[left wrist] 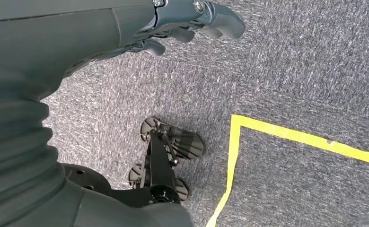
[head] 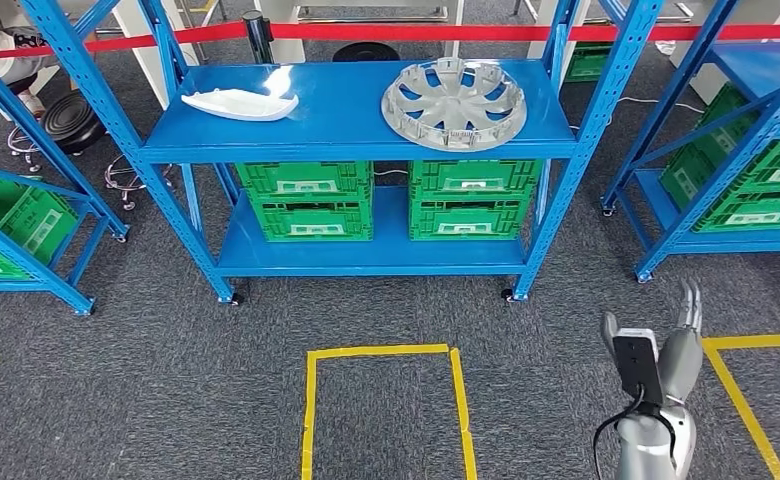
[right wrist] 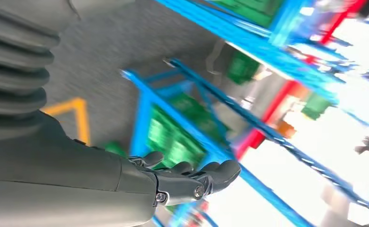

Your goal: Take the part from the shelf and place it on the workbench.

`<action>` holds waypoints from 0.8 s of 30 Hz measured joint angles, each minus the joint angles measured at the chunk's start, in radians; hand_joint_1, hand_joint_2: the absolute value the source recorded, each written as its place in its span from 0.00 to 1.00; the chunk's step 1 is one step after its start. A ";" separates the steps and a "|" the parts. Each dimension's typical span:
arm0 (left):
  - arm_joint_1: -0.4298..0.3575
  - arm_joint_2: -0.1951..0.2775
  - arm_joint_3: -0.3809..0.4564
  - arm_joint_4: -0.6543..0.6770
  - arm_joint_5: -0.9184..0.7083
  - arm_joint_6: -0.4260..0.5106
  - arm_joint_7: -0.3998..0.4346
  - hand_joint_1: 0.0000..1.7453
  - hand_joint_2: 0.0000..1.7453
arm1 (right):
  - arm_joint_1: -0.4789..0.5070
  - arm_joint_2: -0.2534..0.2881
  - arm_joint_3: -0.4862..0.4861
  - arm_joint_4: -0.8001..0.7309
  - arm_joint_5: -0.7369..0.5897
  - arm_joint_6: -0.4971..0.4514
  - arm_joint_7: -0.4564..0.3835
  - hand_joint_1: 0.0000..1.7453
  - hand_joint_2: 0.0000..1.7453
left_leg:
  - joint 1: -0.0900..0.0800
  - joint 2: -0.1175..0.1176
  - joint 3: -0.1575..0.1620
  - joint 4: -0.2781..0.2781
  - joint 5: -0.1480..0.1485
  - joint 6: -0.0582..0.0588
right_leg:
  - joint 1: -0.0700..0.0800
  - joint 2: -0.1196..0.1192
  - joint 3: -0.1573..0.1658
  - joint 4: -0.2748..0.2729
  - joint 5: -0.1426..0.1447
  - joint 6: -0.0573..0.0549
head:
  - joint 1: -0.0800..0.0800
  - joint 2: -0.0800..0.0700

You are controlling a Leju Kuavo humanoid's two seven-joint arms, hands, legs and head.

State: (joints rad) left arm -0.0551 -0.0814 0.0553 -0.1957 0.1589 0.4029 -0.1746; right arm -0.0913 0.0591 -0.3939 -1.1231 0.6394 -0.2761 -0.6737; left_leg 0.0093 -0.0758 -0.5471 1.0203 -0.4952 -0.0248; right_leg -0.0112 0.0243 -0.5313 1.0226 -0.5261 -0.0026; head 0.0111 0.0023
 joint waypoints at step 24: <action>-0.012 -0.001 0.003 0.003 -0.005 -0.005 -0.042 0.00 0.00 | 0.075 0.014 0.397 -0.556 0.282 -0.192 0.065 0.00 0.00 | 0.000 0.000 0.000 0.000 0.000 0.000 | 0.000 0.000 0.000 0.000 0.000 0.000 | 0.000 0.000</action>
State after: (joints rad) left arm -0.0675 -0.0829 0.0581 -0.1930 0.1539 0.3977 -0.2171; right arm -0.0160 0.0729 0.0032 -1.6788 0.9215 -0.4681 -0.6091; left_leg 0.0093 -0.0756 -0.5474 1.0204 -0.4952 -0.0248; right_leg -0.0112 0.0245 -0.5315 1.0228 -0.5261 -0.0026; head 0.0111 0.0023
